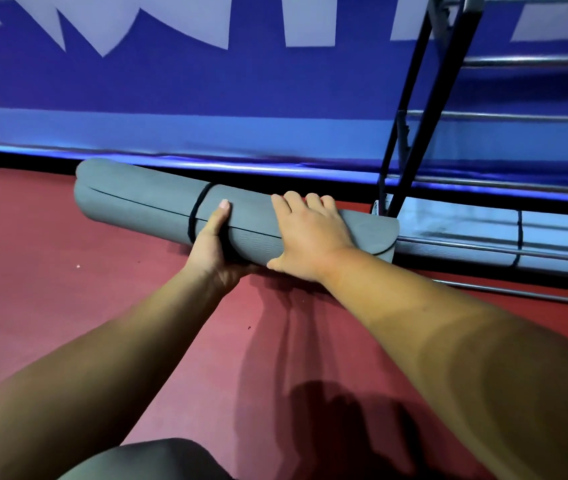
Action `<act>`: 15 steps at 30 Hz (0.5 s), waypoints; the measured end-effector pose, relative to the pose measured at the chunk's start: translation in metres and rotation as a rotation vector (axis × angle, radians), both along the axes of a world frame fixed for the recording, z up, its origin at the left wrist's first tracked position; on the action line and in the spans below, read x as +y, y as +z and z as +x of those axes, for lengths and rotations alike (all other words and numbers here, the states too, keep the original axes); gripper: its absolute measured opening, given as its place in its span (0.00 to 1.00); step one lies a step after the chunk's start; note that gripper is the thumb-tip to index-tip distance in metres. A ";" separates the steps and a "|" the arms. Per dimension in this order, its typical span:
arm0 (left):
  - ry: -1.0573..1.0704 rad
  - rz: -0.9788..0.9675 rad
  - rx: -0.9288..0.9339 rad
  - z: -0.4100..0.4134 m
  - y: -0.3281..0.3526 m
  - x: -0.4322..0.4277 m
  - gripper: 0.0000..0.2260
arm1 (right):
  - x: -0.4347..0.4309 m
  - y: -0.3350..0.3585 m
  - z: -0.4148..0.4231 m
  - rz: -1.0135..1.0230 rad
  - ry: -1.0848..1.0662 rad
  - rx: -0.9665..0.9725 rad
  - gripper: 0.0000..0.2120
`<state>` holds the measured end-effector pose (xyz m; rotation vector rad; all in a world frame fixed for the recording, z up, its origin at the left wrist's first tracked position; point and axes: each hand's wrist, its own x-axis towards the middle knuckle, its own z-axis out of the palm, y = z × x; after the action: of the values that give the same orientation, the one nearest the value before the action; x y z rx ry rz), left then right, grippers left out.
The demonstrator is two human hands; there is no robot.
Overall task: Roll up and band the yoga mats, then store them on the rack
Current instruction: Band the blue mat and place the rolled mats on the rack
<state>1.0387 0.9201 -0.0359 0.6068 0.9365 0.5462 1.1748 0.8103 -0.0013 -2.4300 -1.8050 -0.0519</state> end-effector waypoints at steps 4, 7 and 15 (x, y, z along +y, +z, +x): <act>0.080 0.027 0.018 0.009 0.033 0.014 0.23 | -0.008 0.017 0.004 0.168 0.047 0.100 0.36; 0.169 0.052 0.017 0.026 0.061 0.032 0.21 | -0.025 0.036 0.020 0.284 0.030 0.151 0.21; 0.330 0.056 0.047 0.081 0.043 0.101 0.52 | -0.085 0.054 0.075 0.126 -0.273 0.508 0.07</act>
<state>1.1197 1.0210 0.0066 0.5192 1.0769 0.8577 1.2495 0.7258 0.0525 -2.3064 -1.2144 0.3800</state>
